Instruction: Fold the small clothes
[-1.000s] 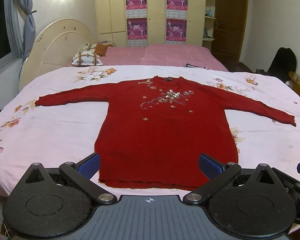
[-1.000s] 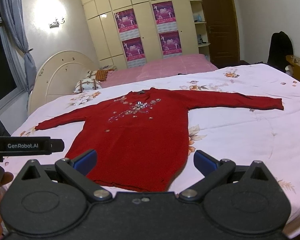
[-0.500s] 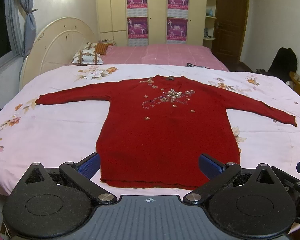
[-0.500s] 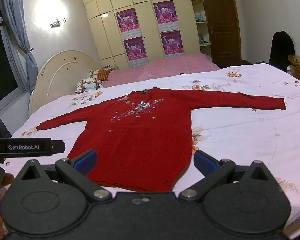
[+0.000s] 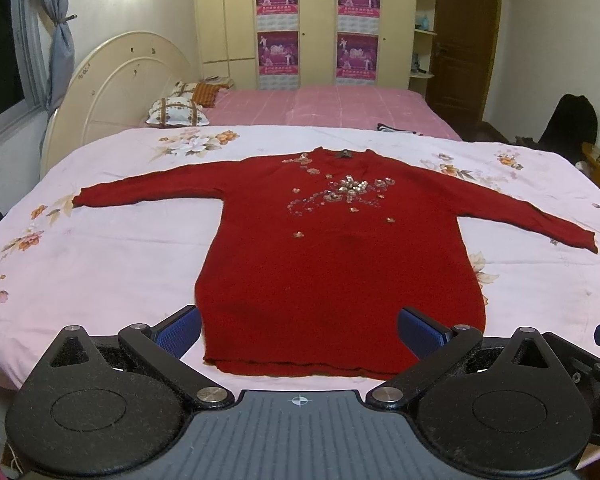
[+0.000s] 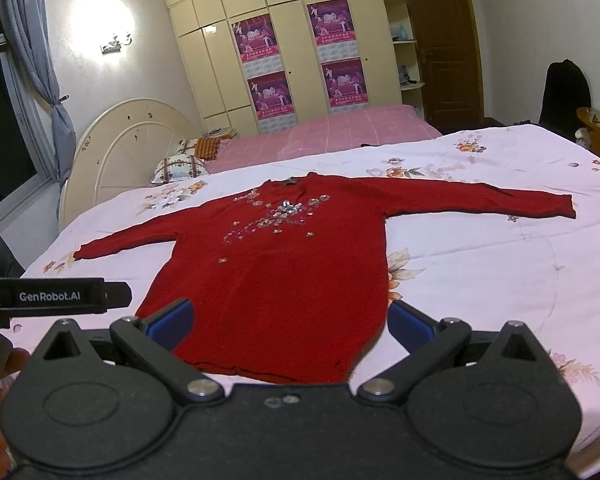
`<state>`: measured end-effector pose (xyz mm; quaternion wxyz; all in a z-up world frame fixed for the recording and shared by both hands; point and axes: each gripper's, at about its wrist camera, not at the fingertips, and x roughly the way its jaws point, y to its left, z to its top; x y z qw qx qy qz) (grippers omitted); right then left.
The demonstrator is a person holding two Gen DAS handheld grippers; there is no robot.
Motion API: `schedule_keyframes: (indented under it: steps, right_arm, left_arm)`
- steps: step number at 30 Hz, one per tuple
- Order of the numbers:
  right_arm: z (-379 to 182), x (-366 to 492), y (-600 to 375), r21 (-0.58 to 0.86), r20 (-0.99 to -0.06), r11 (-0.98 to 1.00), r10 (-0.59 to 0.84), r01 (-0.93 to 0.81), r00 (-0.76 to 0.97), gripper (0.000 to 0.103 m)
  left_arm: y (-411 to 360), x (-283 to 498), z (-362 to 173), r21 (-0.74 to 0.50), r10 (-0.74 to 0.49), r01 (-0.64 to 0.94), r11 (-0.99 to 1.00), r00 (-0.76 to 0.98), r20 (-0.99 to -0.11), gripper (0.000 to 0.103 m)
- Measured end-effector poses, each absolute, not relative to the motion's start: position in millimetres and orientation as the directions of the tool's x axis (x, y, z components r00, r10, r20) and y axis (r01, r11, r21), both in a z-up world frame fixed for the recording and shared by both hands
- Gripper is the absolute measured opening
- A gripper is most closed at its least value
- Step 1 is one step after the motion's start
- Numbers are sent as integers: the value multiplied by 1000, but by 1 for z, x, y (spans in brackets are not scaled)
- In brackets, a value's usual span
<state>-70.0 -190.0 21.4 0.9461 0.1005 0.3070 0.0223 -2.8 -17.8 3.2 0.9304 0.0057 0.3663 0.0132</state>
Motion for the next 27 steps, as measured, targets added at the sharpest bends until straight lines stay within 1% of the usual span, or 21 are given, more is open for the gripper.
schedule_keyframes:
  steps: [16,27]
  right_arm:
    - [19,-64,-191,202,-584,979,99,26,806,102]
    - [12,-49,-198,182,-596,981,52,71,802,102]
  left_arm:
    - [-18,0,-1,24,30,-19,1000,723,-691,103]
    - [-28,28,-7,33,18,8,999,709,-705,103]
